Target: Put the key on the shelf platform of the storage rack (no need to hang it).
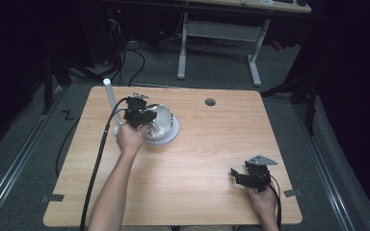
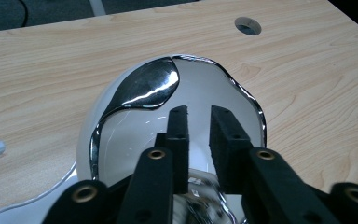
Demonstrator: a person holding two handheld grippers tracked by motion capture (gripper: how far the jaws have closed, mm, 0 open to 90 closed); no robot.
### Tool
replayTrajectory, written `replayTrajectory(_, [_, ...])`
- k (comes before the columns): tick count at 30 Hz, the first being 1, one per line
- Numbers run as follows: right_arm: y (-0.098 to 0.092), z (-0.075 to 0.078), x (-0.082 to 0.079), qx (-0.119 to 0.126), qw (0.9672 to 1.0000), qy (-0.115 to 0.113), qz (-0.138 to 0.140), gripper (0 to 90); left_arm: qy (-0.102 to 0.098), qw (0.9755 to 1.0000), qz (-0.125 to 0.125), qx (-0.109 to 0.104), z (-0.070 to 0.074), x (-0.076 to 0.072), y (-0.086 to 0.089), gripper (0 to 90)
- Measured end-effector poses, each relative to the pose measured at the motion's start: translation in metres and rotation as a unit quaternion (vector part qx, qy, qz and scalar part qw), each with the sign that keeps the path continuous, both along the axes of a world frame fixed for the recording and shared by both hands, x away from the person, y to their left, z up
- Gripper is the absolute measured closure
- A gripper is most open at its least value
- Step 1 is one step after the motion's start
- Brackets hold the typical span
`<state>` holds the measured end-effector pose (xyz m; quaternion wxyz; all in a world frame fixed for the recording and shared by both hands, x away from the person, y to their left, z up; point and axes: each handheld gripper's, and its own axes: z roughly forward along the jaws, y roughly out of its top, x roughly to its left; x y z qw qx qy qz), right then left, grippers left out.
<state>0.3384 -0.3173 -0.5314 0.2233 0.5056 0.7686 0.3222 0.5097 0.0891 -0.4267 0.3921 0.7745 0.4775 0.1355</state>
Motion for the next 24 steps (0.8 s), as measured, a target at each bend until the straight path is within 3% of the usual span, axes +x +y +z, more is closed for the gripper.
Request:
replayTrajectory(6, [0.000,0.000,0.000,0.000,1.0000,0.000,0.000,29.7,-0.002,0.9999,-0.001,0.012,0.002,-0.004,0.000,63.1])
replayTrajectory(12, [0.000,0.000,0.000,0.000,1.0000,0.000,0.000,29.6,-0.006,1.0000,0.004,0.001,0.002,-0.012,0.007,50.8])
replayTrajectory(17, [0.000,0.000,0.000,0.000,1.0000,0.000,0.000,29.7,-0.020,0.9996,-0.004,0.018,0.009,-0.021,0.011,45.1])
replayTrajectory(24, [0.000,0.000,0.000,0.000,1.0000,0.000,-0.001,29.7,-0.041,0.9989,-0.018,0.016,0.021,-0.034,0.011,42.1])
